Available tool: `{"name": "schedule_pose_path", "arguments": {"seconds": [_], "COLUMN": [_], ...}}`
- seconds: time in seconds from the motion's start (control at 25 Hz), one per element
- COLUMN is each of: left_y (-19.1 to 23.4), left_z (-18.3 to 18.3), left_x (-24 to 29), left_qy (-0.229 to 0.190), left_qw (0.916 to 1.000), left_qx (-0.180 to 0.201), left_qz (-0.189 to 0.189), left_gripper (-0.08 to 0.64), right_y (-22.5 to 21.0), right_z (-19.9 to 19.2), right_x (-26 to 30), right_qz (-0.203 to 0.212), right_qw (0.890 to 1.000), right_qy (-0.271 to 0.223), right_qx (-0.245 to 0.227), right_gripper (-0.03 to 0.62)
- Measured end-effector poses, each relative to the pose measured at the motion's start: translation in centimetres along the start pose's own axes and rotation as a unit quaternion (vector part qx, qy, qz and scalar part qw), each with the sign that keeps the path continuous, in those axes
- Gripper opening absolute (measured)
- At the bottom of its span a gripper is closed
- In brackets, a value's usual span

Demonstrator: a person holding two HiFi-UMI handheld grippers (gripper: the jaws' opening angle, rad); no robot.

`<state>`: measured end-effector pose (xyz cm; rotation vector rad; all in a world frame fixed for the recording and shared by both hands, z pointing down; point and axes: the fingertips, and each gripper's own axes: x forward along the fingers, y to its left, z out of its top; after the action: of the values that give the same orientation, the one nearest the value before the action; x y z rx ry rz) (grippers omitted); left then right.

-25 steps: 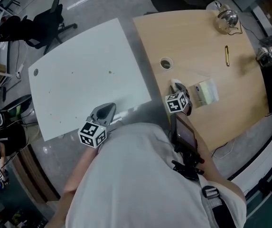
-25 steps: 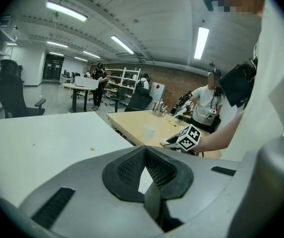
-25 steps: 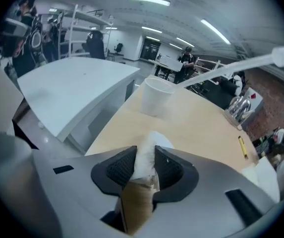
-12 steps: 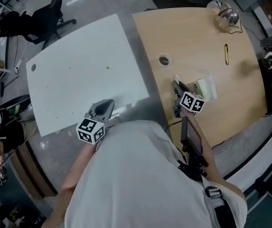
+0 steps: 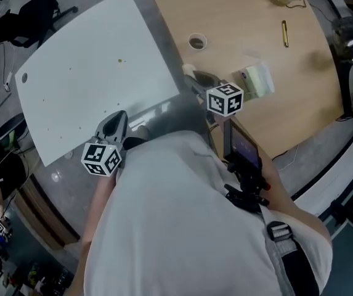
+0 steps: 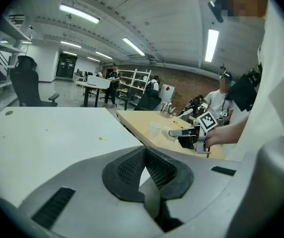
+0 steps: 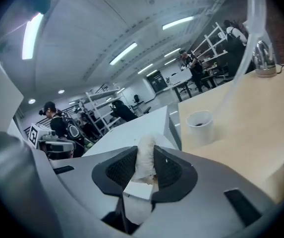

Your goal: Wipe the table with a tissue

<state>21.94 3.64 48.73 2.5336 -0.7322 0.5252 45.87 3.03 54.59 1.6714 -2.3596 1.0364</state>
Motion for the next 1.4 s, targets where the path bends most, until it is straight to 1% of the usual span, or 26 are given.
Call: {"name": "schedule_pose_path", "arguments": {"seconds": [0.24,0.36,0.52,0.68,0.88,1.08,1.28,1.4], "left_y": [0.5,-0.1,0.0,0.5,1.7,3.1,5.2,6.4], "left_z": [-0.8,-2.0,-2.4,-2.5,-3.6,-4.3,-4.5,-4.8], "left_x": [-1.3,-0.8,-1.6,-3.0,-5.0,-6.3,-7.8,-8.9], "left_qy": [-0.003,0.007,0.013,0.008,-0.003,-0.02,-0.032,-0.034], "left_qw": [0.9989,0.999,0.9993,0.9988,0.9972,0.9966,0.9967,0.9969], "left_qx": [-0.013,-0.017,-0.013,-0.015,-0.03,-0.04,-0.046,-0.049], "left_qz": [0.045,0.04,0.033,0.047,0.069,0.069,0.059,0.05], "left_gripper": [0.004,0.004,0.005,0.005,0.005,0.005,0.005,0.004], "right_y": [4.0,4.7,8.1,10.6,13.3,15.4,17.2,18.6], "right_z": [0.9,0.4,-1.0,-3.2,-4.7,-5.7,-6.6,-8.0], "right_x": [2.6,2.5,3.6,4.9,6.3,7.2,8.2,8.7], "right_qz": [0.078,0.087,0.115,0.142,0.169,0.174,0.154,0.144], "right_qw": [0.996,0.995,0.99,0.983,0.974,0.968,0.968,0.965], "right_qy": [0.011,0.023,0.045,0.073,0.095,0.112,0.126,0.146], "right_qx": [-0.032,-0.047,-0.074,-0.094,-0.113,-0.142,-0.152,-0.164], "right_gripper": [0.104,0.104,0.104,0.104,0.104,0.104,0.104,0.104]}}
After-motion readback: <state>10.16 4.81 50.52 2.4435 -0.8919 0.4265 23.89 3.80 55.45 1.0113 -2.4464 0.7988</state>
